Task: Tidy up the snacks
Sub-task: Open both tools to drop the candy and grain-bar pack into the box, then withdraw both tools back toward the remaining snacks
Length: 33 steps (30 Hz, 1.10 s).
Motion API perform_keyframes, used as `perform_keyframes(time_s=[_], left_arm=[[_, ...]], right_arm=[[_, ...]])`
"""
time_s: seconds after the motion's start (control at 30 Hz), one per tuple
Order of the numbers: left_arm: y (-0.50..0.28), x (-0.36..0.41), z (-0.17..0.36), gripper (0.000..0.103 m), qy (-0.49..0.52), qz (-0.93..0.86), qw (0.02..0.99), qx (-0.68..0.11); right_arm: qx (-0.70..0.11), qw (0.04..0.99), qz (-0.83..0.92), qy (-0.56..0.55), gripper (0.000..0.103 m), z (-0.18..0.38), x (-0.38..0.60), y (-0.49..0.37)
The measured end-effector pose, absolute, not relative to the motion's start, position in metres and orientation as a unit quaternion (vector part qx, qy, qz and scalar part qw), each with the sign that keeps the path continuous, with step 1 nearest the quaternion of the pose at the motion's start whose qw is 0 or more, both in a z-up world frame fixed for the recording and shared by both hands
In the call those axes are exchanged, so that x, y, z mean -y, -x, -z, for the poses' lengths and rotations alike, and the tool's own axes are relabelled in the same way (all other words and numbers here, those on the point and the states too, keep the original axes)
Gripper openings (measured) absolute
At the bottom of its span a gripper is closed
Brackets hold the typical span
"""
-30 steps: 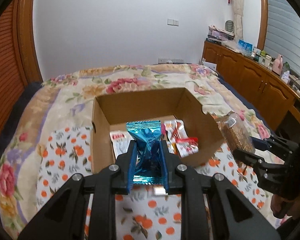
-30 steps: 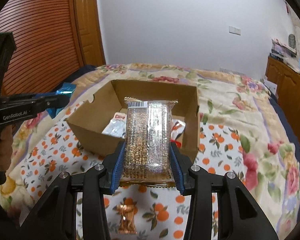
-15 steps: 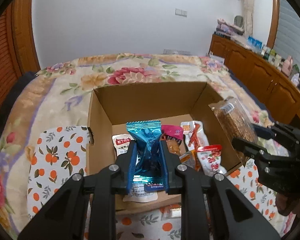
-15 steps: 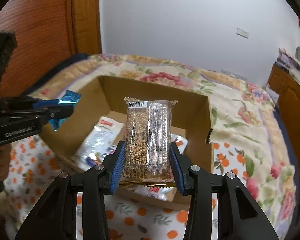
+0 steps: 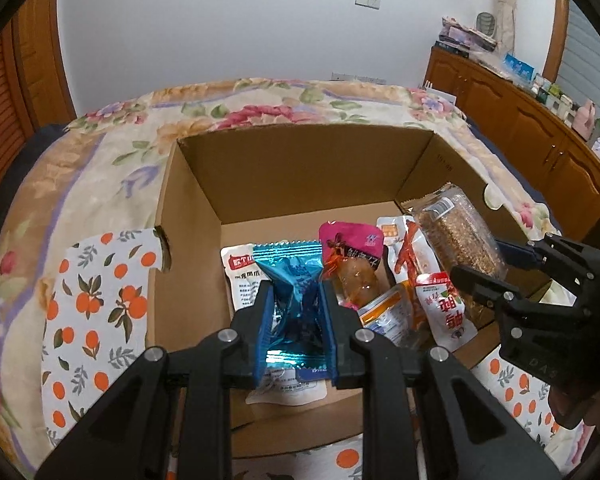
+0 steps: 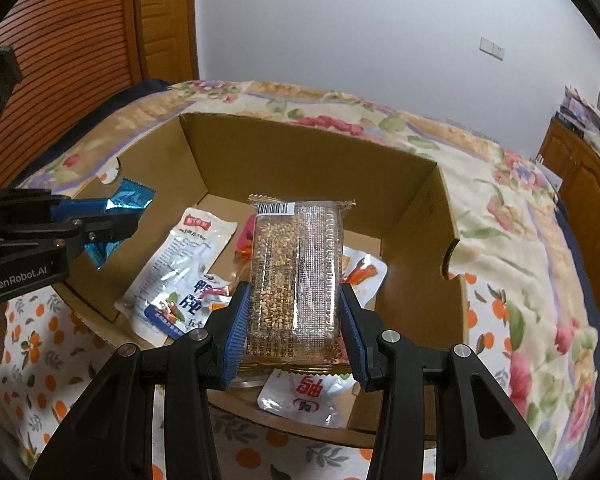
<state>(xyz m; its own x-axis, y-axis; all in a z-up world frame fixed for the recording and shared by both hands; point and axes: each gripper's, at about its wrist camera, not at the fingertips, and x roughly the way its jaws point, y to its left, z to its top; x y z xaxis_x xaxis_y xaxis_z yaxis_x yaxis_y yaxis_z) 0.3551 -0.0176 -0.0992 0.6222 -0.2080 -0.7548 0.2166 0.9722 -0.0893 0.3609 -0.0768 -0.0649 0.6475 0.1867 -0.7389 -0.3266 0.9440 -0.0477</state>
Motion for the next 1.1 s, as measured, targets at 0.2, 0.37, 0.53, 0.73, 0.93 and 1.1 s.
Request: perform_keyframes(time_s=[0.2, 0.37, 0.53, 0.73, 0.93, 1.1], left_arm=[[-0.355, 0.019, 0.105, 0.022, -0.011, 0.116, 0.898, -0.425], [-0.354, 0.020, 0.105, 0.022, -0.015, 0.114, 0.898, -0.425], [-0.354, 0.020, 0.107, 0.031, -0.014, 0.115, 0.896, -0.429], [-0.345, 0.017, 0.099, 0.046, -0.016, 0.107, 0.902, -0.418], [-0.326, 0.010, 0.082, 0.050, -0.018, 0.087, 0.913, -0.398], [-0.306, 0.004, 0.074, 0.050, -0.025, 0.078, 0.917, -0.391]], right_arm=[[-0.402, 0.901, -0.140, 0.086, 0.044, 0.069, 0.077, -0.362], [-0.408, 0.899, -0.141, 0.077, 0.045, 0.074, 0.080, -0.361], [-0.406, 0.900, -0.139, 0.073, 0.046, 0.071, 0.083, -0.360], [-0.398, 0.904, -0.142, 0.067, 0.046, 0.063, 0.088, -0.348], [-0.389, 0.908, -0.144, 0.050, 0.046, 0.047, 0.094, -0.314], [-0.380, 0.911, -0.151, 0.052, 0.046, 0.032, 0.094, -0.286]])
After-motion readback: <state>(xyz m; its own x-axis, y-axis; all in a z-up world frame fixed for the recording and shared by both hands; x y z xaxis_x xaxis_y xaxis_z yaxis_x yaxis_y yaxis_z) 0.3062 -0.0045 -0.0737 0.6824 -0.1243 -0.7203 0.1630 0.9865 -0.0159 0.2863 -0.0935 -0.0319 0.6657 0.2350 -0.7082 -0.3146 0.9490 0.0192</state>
